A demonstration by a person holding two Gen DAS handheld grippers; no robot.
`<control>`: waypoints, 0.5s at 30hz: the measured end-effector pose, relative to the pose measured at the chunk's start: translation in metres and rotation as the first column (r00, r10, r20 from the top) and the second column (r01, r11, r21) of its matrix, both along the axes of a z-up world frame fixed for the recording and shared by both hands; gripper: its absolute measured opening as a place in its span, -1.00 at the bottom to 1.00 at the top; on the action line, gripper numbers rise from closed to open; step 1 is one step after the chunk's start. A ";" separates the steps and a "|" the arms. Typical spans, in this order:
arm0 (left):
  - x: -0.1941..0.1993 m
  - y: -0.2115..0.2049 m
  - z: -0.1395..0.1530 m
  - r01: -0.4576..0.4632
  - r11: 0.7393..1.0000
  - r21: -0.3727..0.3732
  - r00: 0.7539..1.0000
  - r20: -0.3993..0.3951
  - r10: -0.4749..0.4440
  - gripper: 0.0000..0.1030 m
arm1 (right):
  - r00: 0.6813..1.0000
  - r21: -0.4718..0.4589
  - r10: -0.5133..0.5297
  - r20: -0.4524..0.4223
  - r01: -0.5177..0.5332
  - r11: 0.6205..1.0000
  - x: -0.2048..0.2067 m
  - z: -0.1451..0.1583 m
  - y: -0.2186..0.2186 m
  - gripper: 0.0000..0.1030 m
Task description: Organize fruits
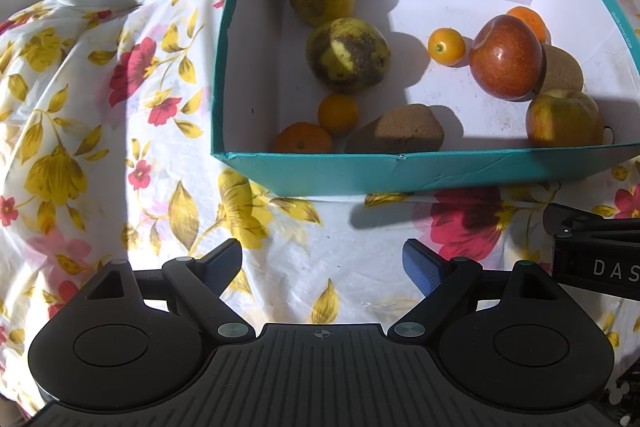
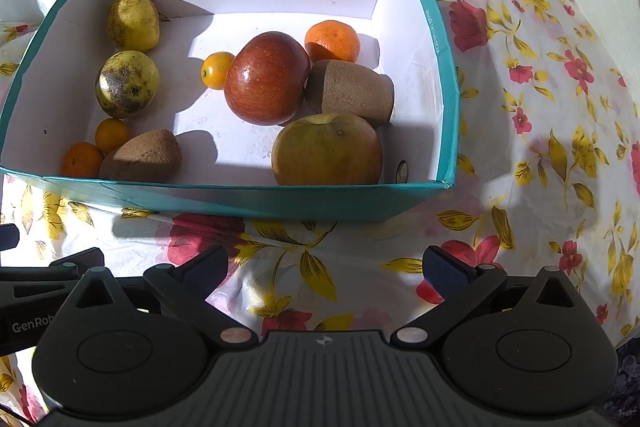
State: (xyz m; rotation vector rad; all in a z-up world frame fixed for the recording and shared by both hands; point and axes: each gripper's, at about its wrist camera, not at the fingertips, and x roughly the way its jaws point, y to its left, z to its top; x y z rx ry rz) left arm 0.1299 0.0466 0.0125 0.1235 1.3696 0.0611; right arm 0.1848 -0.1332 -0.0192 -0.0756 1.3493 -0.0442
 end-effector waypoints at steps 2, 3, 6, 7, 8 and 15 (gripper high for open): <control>0.000 0.000 0.000 0.001 1.000 0.002 1.000 0.000 -0.001 0.78 | 1.000 -0.001 0.000 0.001 0.000 1.000 0.000 0.000 0.000 1.00; 0.000 0.000 0.000 0.002 1.000 0.002 1.000 0.000 -0.002 0.78 | 1.000 -0.003 0.001 0.001 -0.001 1.000 0.000 0.000 0.000 1.00; 0.000 0.000 0.000 0.003 1.000 0.002 1.000 -0.001 -0.003 0.78 | 1.000 -0.002 0.001 0.001 -0.001 1.000 0.000 0.000 0.000 1.00; 0.000 0.000 0.000 0.003 1.000 0.001 1.000 -0.001 -0.003 0.78 | 1.000 -0.002 0.000 0.000 0.000 1.000 0.000 0.000 0.000 1.00; 0.000 0.000 0.000 0.003 1.000 0.002 1.000 -0.001 -0.003 0.78 | 1.000 -0.002 0.001 0.000 -0.001 1.000 0.000 0.000 0.000 1.00; 0.000 0.001 -0.001 0.003 1.000 0.001 1.000 -0.002 -0.003 0.78 | 1.000 0.000 -0.003 -0.001 0.003 1.000 0.000 -0.001 0.000 1.00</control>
